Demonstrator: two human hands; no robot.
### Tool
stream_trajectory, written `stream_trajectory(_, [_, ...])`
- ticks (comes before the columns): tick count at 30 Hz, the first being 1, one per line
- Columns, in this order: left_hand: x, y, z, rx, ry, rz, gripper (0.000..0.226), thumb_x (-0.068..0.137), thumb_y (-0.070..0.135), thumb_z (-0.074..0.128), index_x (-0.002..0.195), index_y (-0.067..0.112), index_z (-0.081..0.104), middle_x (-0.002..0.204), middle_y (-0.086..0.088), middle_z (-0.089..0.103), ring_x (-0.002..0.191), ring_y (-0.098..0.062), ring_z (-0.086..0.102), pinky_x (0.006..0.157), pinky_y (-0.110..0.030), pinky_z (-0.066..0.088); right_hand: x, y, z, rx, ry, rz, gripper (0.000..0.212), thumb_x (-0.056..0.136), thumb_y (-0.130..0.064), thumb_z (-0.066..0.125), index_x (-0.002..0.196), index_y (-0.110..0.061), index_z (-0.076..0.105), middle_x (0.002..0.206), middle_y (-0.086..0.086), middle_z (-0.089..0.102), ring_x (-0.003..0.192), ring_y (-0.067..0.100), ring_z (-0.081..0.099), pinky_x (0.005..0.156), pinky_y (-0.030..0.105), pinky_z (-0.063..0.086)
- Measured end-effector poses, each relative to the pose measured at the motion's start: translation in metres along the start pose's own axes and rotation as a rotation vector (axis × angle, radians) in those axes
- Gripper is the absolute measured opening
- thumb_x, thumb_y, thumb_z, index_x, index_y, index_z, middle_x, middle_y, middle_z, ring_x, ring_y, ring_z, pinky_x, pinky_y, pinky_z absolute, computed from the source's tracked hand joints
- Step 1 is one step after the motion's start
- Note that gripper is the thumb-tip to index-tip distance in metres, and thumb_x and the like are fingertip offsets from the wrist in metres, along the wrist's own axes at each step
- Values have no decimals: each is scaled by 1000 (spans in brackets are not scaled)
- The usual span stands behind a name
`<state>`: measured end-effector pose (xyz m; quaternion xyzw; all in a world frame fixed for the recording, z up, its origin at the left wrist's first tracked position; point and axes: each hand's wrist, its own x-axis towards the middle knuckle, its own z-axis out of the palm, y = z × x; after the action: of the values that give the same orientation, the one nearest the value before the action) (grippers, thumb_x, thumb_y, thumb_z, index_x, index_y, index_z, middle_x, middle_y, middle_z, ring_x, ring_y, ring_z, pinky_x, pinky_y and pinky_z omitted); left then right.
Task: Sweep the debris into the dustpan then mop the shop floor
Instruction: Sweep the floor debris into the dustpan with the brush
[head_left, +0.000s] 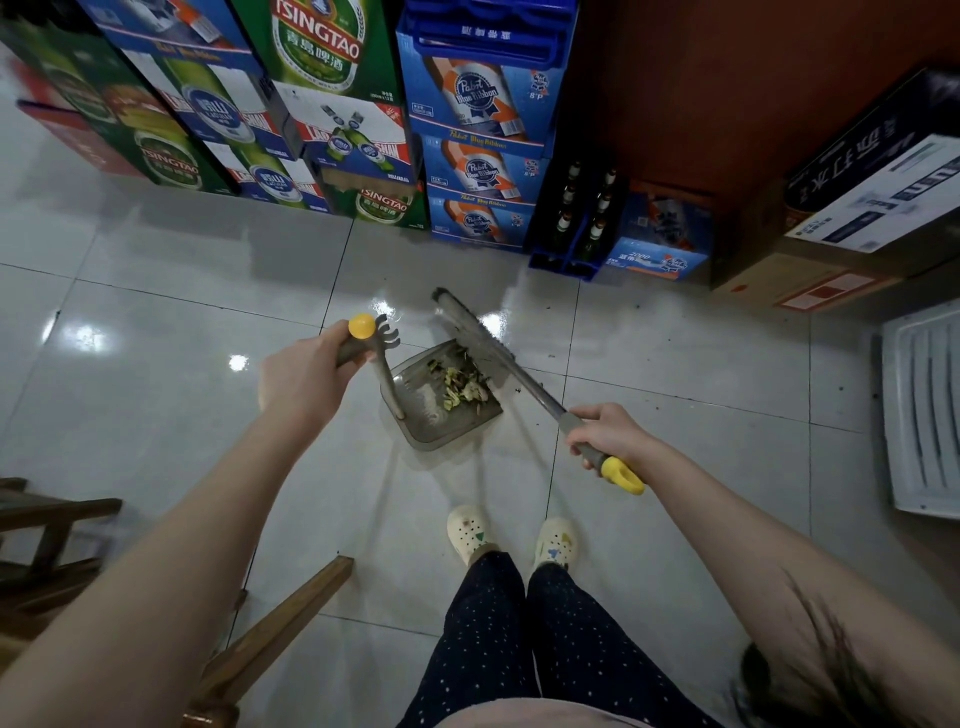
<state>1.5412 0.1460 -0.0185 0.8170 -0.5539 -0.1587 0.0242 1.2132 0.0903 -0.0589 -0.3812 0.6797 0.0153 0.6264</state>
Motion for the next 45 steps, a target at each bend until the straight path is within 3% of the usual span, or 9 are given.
stream_trajectory(3, [-3, 0, 2, -1, 0, 8, 24, 92, 43, 49, 103, 22, 55, 80, -9, 65, 77, -36, 60, 57, -34, 38, 12, 1, -10, -11, 48, -3, 56, 80, 9, 56, 134, -2, 49, 66, 14, 54, 30, 15, 45, 34, 16, 37])
stream_trajectory(6, [-6, 1, 3, 13, 7, 19, 26, 92, 43, 50, 103, 21, 56, 78, -10, 64, 76, -36, 60, 57, -34, 36, 20, 2, -17, -18, 74, -2, 46, 81, 11, 55, 127, 6, 52, 63, 14, 52, 28, 15, 44, 33, 15, 36])
stream_trajectory(8, [-6, 2, 3, 9, 10, 14, 25, 92, 43, 51, 102, 20, 56, 77, -10, 64, 75, -37, 59, 57, -33, 35, 23, 5, -19, -17, 86, 3, 37, 82, 11, 54, 118, 15, 53, 63, 14, 50, 34, 19, 43, 34, 16, 36])
stream_trajectory(14, [-6, 1, 7, 12, 18, 6, 22, 92, 42, 52, 100, 22, 55, 74, -10, 63, 72, -37, 59, 56, -34, 37, 33, 22, -13, -6, 109, 64, 32, 80, 10, 55, 112, 15, 56, 69, 18, 53, 52, 24, 47, 43, 25, 41])
stream_trajectory(20, [-5, -4, 8, 16, 31, 3, 23, 91, 41, 54, 103, 22, 56, 76, -12, 64, 73, -38, 59, 56, -33, 36, 27, 32, 32, 46, 6, 118, 28, 77, 14, 53, 104, 9, 60, 57, 12, 51, 34, 17, 46, 36, 18, 40])
stream_trajectory(27, [-8, -9, 7, 22, 66, -53, 26, 92, 43, 50, 102, 19, 55, 68, -9, 57, 63, -34, 50, 54, -32, 32, 16, 13, 48, 7, -158, 71, 38, 80, 12, 56, 117, 5, 59, 64, 12, 53, 36, 14, 48, 37, 18, 42])
stream_trajectory(33, [-15, -24, 8, 23, 69, -87, 30, 93, 46, 48, 105, 20, 54, 67, -11, 57, 60, -30, 45, 54, -32, 34, 6, 10, 14, -31, -99, 50, 50, 82, 9, 57, 130, 0, 51, 67, 14, 55, 29, 11, 47, 33, 14, 37])
stream_trajectory(38, [-15, -29, 7, 13, 61, -96, 30, 92, 46, 49, 104, 19, 54, 72, -14, 61, 67, -37, 56, 54, -32, 33, 8, 13, -12, -51, -10, 53, 47, 83, 6, 57, 128, -5, 54, 70, 15, 57, 36, 16, 48, 33, 16, 37])
stream_trajectory(45, [-11, -25, 6, 3, 25, -74, 30, 92, 45, 50, 109, 20, 54, 78, -16, 63, 75, -39, 59, 58, -33, 35, 29, 8, -27, -17, 106, 43, 41, 82, 9, 56, 123, 4, 56, 62, 13, 53, 29, 15, 44, 32, 14, 36])
